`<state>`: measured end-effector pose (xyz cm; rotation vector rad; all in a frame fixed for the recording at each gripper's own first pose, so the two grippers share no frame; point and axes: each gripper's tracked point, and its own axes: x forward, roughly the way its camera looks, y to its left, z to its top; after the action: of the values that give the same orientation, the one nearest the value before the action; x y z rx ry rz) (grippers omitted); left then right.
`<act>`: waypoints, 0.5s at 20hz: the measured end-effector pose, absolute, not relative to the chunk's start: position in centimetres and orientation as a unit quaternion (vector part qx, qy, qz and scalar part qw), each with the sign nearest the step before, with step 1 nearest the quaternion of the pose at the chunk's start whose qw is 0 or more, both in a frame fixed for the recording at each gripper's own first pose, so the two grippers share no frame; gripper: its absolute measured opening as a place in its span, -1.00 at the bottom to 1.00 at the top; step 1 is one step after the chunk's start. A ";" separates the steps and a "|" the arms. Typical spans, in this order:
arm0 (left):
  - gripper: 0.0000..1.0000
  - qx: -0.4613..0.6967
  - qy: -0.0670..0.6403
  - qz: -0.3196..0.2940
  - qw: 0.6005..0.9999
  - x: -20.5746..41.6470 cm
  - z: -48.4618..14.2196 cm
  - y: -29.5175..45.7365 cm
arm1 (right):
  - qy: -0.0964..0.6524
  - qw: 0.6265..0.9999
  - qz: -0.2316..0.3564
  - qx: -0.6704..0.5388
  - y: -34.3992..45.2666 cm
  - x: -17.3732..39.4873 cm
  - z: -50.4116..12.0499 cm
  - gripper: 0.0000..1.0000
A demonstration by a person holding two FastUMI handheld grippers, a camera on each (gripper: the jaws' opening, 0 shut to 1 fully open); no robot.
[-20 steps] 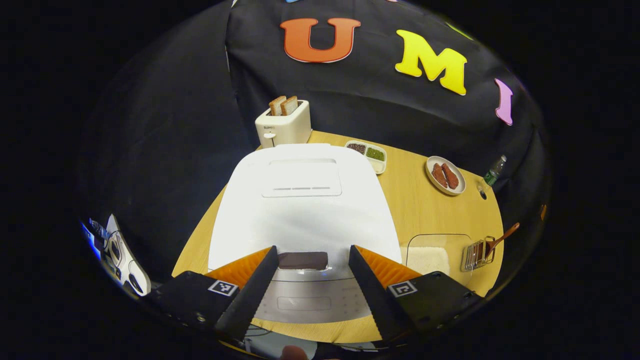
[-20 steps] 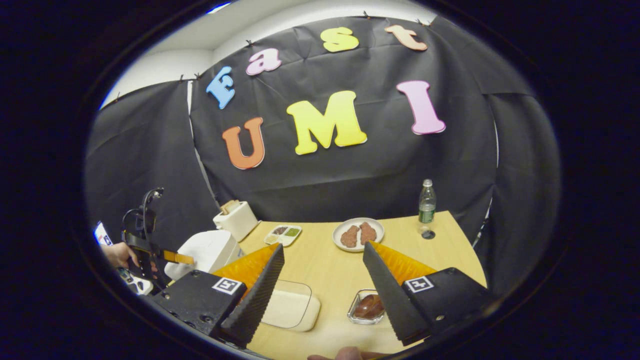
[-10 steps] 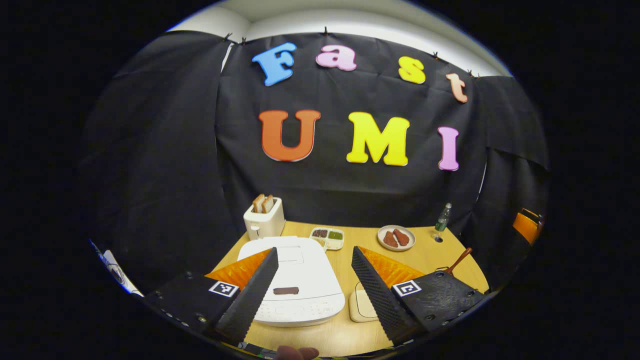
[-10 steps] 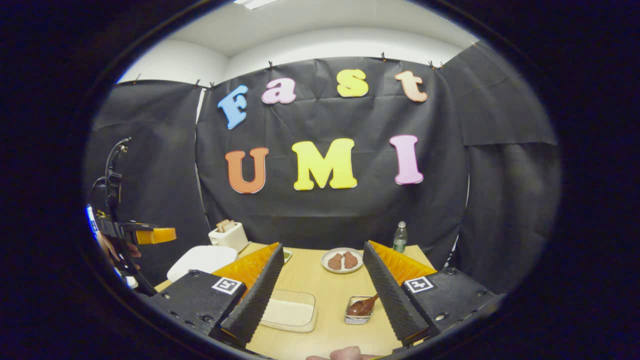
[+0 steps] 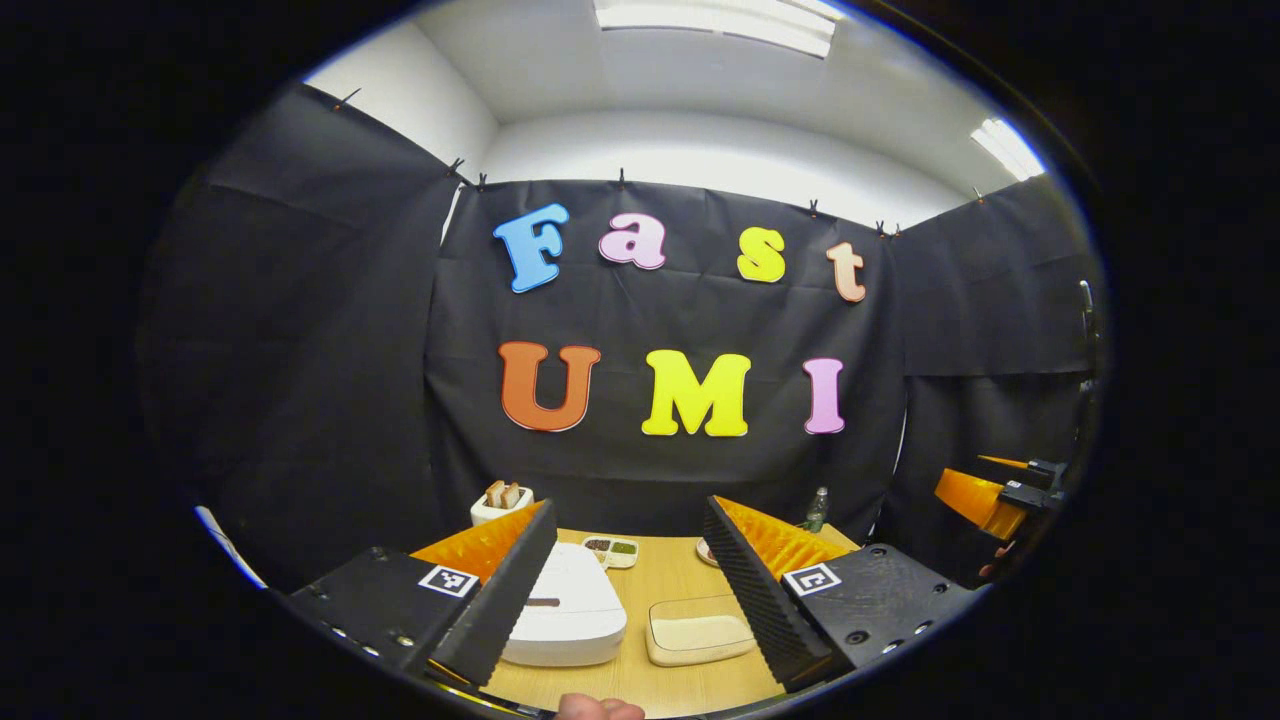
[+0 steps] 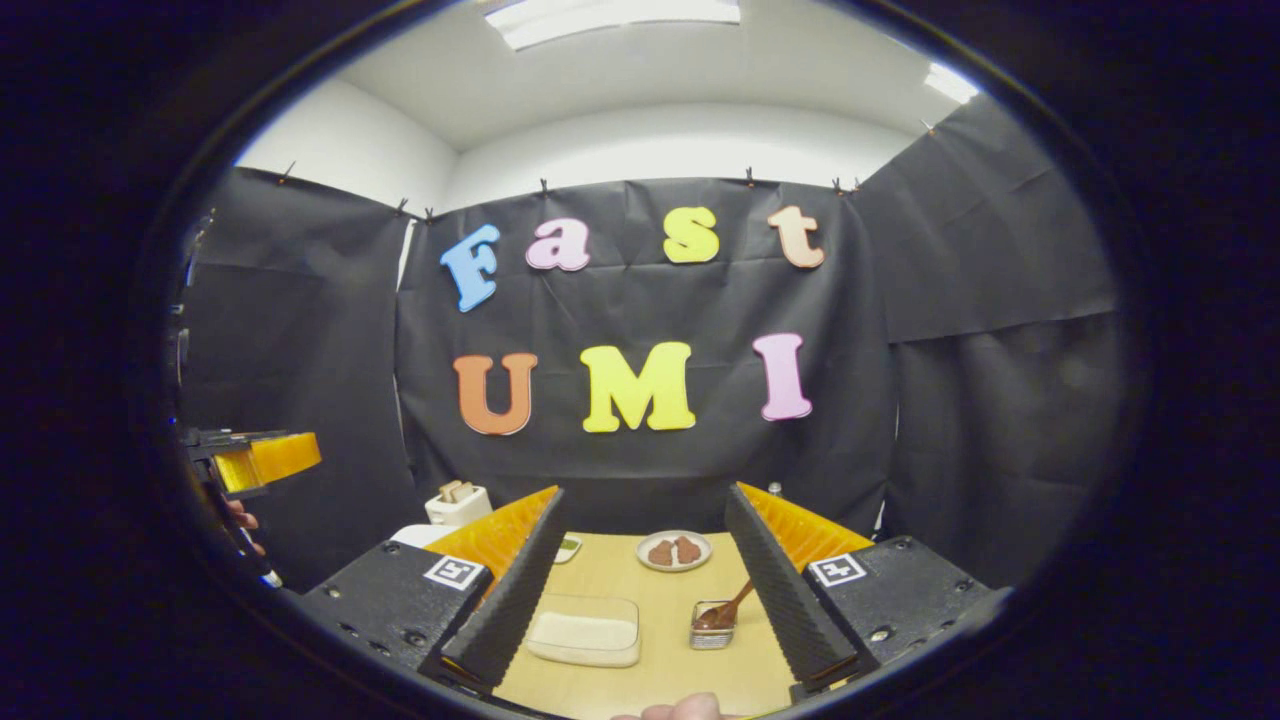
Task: Close the left gripper, press the button to open the rice cooker; take a wooden spoon from the chopstick holder with the right hand, scoop a spoonful of rice and pour it into the rice cooker, then put the wooden spoon back into the chopstick holder.
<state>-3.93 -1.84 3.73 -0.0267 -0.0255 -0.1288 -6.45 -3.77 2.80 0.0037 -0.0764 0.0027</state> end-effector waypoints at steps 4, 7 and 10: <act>0.90 -0.012 -0.028 -0.067 0.997 -7.6 3.4 -2.8 | -0.043 0.999 -0.010 0.001 -3.6 -9.5 1.8 0.97; 0.91 -0.018 -0.032 -0.076 0.996 -9.8 2.3 -3.8 | -0.031 0.999 -0.010 0.010 -3.3 -11.3 -0.1 1.00; 0.92 -0.003 -0.034 -0.085 0.996 -11.4 1.4 -4.6 | -0.017 1.000 -0.009 0.018 -3.1 -12.8 -1.8 0.99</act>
<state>-11.45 -4.64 1.44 -0.0056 -0.0679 -0.1707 -12.83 -3.08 -1.79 0.0352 -0.0344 -0.0171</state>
